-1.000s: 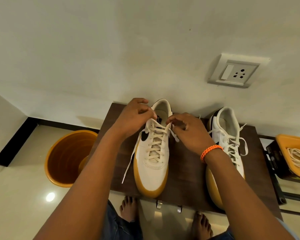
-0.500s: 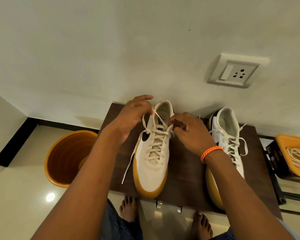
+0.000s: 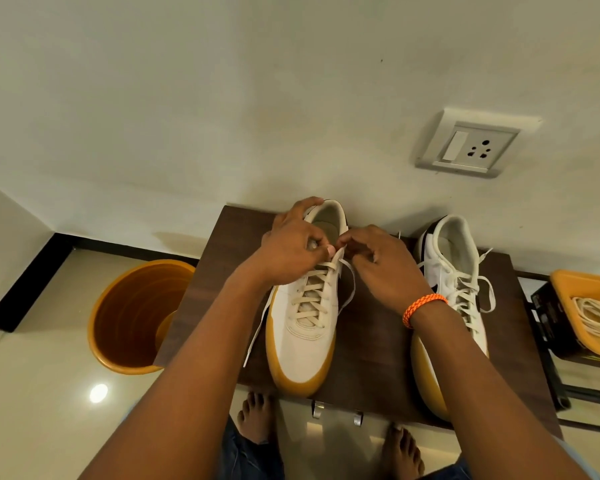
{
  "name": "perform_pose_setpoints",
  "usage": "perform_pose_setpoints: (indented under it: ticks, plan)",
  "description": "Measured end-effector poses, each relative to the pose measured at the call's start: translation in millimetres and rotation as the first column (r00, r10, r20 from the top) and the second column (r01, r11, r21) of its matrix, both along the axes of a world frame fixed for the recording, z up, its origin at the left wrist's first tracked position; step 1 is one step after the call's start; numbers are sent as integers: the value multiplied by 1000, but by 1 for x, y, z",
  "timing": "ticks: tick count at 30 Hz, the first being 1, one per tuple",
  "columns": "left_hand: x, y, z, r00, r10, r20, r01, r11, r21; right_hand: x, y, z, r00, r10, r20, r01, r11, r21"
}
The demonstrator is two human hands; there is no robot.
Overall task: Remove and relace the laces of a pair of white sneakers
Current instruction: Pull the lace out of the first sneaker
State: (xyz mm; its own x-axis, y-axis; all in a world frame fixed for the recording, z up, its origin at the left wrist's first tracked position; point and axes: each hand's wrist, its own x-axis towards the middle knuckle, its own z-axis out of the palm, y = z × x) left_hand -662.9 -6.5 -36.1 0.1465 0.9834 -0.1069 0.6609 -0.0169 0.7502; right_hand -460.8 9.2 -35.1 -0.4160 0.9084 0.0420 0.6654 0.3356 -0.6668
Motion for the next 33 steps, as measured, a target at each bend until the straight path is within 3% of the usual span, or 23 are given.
perform_pose_setpoints:
  ticks: [2,6,8,9,11,14,22,24,28,31,33]
  plan:
    - [-8,2,2,987,26,157,-21,999,-32,0,0,0,1000,-4,21,3,1000,21]
    - [-24,-1,18,859,227,459,-201,974,-105,-1,0,-1,1000,-4,29,3,999,33]
    - [-26,-1,16,852,304,426,-296,951,-87,-2,0,-2,1000,-10,15,10,1000,27]
    - [-24,-1,16,893,294,341,-300,953,-34,-2,0,-2,1000,-15,10,15,1000,24]
    - [-18,2,7,978,184,102,-189,981,44,-3,0,-3,1000,-16,5,16,1000,16]
    - [-1,2,0,995,14,-99,-22,997,-79,-3,0,-4,1000,-17,6,17,1000,13]
    - [-7,4,1,1000,14,17,-13,999,-45,-3,-1,-4,999,-19,36,17,998,54]
    - [-12,3,4,985,126,121,-121,991,-50,-5,-1,-4,999,-28,41,24,997,78]
    - [-20,1,12,926,329,184,-311,943,-121,-7,-2,-6,999,-27,43,23,996,91]
    - [-29,2,18,779,516,357,-458,856,-239,-5,0,-7,998,-41,48,36,995,90]
    - [-40,4,18,725,630,280,-608,775,-170,-6,-1,-9,998,-40,42,37,997,72]
